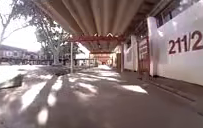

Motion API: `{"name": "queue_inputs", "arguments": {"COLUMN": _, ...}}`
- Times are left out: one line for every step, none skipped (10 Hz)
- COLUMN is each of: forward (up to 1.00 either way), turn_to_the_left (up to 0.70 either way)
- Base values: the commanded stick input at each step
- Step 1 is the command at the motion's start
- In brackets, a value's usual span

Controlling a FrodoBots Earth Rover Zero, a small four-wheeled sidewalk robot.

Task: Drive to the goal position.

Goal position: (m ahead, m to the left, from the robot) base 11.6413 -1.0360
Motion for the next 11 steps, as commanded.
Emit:
{"name": "queue_inputs", "arguments": {"forward": 0.5, "turn_to_the_left": 0.0}}
{"name": "queue_inputs", "arguments": {"forward": 0.5, "turn_to_the_left": 0.0}}
{"name": "queue_inputs", "arguments": {"forward": 0.5, "turn_to_the_left": 0.0}}
{"name": "queue_inputs", "arguments": {"forward": 0.5, "turn_to_the_left": 0.0}}
{"name": "queue_inputs", "arguments": {"forward": 0.5, "turn_to_the_left": 0.0}}
{"name": "queue_inputs", "arguments": {"forward": 0.5, "turn_to_the_left": 0.0}}
{"name": "queue_inputs", "arguments": {"forward": 0.5, "turn_to_the_left": 0.0}}
{"name": "queue_inputs", "arguments": {"forward": 0.5, "turn_to_the_left": 0.0}}
{"name": "queue_inputs", "arguments": {"forward": 0.5, "turn_to_the_left": 0.0}}
{"name": "queue_inputs", "arguments": {"forward": 0.5, "turn_to_the_left": 0.0}}
{"name": "queue_inputs", "arguments": {"forward": 0.5, "turn_to_the_left": 0.0}}
